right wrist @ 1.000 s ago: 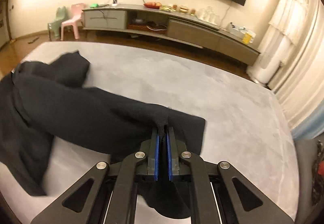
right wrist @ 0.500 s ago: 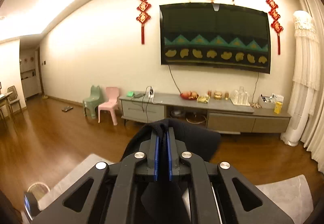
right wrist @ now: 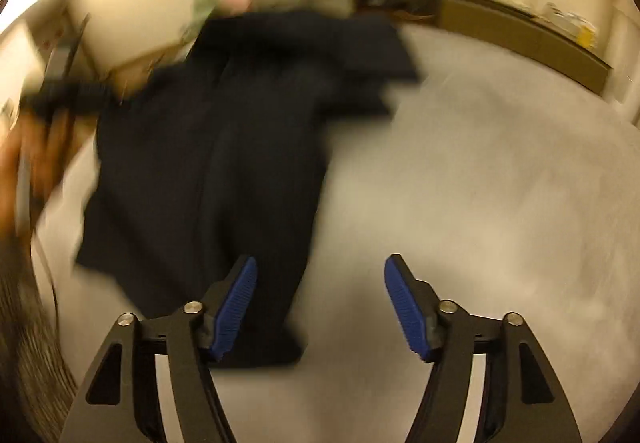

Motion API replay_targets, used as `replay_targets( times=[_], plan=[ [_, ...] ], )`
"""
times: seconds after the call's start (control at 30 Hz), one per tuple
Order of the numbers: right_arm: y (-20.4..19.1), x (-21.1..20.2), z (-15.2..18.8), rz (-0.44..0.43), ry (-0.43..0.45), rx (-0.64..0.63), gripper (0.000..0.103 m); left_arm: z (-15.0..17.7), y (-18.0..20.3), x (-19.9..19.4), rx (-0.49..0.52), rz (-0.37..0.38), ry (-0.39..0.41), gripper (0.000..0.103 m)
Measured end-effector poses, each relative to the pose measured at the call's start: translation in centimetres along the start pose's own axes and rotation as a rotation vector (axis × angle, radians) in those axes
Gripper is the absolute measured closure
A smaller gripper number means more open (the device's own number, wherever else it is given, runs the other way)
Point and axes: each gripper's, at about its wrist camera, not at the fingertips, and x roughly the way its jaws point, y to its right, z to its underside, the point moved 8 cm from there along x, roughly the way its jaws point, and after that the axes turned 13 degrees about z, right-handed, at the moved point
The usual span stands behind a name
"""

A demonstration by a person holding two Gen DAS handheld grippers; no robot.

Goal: Fold clothes

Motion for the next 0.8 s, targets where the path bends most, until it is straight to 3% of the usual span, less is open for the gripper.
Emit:
replay_targets(
  times=[0.03, 0.07, 0.13, 0.27, 0.4, 0.47, 0.53, 0.57, 0.6, 0.63, 0.67, 0.73, 0.77, 0.8],
  plan=[
    [-0.6, 0.1, 0.6, -0.005, -0.003, -0.021, 0.034, 0.0, -0.3, -0.6, -0.030, 0.014, 0.007, 0.081],
    [-0.9, 0.2, 0.4, -0.010, 0.000, -0.021, 0.033, -0.1, -0.6, -1.3, -0.061, 0.028, 0.015, 0.059],
    [-1.4, 0.5, 0.0, -0.019, 0.004, -0.020, 0.032, -0.2, -1.2, -2.5, -0.121, 0.055, 0.030, 0.046],
    [-1.9, 0.8, -0.1, -0.034, 0.008, 0.006, 0.032, 0.8, -2.7, -4.5, -0.170, 0.012, 0.073, 0.040],
    [-2.0, -0.1, 0.2, -0.051, 0.025, 0.036, 0.032, 1.4, -1.1, -2.7, -0.153, 0.065, 0.004, 0.038],
    [-2.7, -1.0, 0.2, -0.086, 0.055, 0.035, 0.032, 1.9, 0.6, -1.6, -0.111, 0.093, -0.039, 0.035],
    [-3.8, -1.8, 0.2, -0.123, 0.087, 0.013, 0.032, 1.8, 1.3, -0.6, -0.053, 0.034, -0.008, 0.035],
    [-4.4, -2.0, 0.3, -0.132, 0.097, -0.003, 0.031, 1.7, 1.7, -0.2, -0.023, 0.004, 0.008, 0.038],
    [-5.0, -1.9, 0.5, -0.129, 0.097, -0.028, 0.027, 1.7, 2.1, 0.3, 0.006, -0.026, 0.024, 0.047],
    [-5.7, -1.8, 0.8, -0.125, 0.097, -0.052, 0.027, 1.6, 2.5, 0.8, 0.036, -0.056, 0.039, 0.082],
    [-6.1, -1.6, 1.0, -0.099, 0.096, -0.081, 0.027, 1.2, 2.6, 1.2, 0.053, -0.070, 0.051, 0.093],
    [-5.5, -1.2, 0.9, 0.023, 0.100, -0.138, 0.065, -0.3, 3.2, 0.7, 0.066, -0.057, 0.109, 0.096],
    [-5.0, -1.1, 0.7, 0.084, 0.104, -0.164, 0.098, -1.3, 3.6, -0.2, 0.061, -0.030, 0.156, 0.097],
    [-4.3, -1.4, 0.2, 0.133, 0.117, -0.175, 0.098, -2.4, 4.0, -1.2, 0.057, -0.003, 0.203, 0.097]
  ],
)
